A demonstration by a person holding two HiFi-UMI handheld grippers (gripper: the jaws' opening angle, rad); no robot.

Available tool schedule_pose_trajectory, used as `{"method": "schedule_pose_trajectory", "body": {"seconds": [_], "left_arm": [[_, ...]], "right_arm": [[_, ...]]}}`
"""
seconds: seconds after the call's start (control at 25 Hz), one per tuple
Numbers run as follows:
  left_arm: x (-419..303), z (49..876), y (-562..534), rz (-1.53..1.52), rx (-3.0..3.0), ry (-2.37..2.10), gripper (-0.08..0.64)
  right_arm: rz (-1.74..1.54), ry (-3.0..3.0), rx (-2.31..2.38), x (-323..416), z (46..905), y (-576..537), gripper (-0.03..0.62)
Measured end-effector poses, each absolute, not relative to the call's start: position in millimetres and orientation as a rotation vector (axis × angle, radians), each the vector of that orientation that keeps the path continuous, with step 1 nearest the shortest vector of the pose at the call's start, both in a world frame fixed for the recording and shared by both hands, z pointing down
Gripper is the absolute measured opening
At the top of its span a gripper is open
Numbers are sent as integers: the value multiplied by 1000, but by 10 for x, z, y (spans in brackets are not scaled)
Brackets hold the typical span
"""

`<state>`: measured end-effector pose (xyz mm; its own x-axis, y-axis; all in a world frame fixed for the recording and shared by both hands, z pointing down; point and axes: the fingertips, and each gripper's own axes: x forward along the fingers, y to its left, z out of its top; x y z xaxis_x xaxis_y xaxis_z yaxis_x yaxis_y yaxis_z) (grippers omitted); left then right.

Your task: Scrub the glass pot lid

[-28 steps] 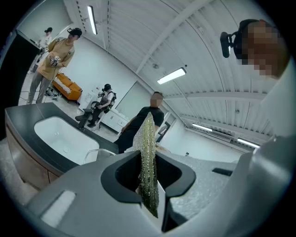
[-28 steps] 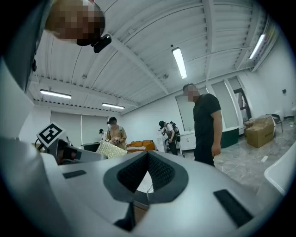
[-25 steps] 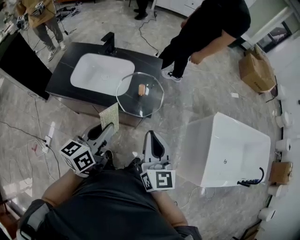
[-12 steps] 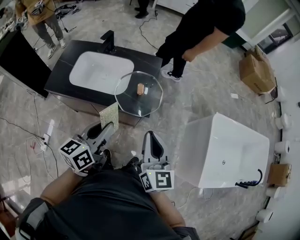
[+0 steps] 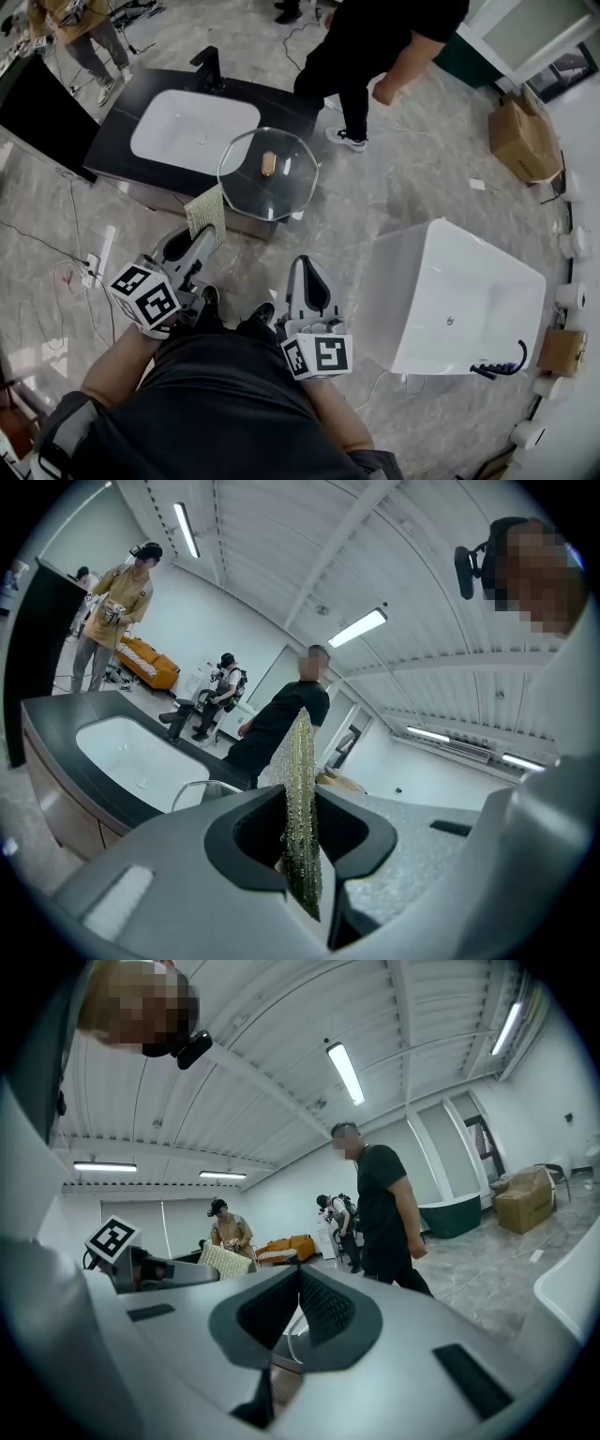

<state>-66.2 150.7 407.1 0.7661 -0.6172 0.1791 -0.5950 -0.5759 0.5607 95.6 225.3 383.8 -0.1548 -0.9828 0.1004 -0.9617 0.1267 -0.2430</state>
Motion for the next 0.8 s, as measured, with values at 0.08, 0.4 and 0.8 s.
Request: {"method": "schedule_pose_trajectory", "body": {"seconds": [0.08,0.4,0.8], "left_arm": [[-606,4038,1435,-50,2352,-940,72],[-611,4153,981,-17,2354,-1006,72],[-705,4466,-241,113,2441,-923,72]], "right_arm": [[-401,2295,-1976,1089,3862,2215,8],[-467,2292,-1978,1229,4029,1891,6],[-485,2224,-2141,1151,4007,942,6]]}}
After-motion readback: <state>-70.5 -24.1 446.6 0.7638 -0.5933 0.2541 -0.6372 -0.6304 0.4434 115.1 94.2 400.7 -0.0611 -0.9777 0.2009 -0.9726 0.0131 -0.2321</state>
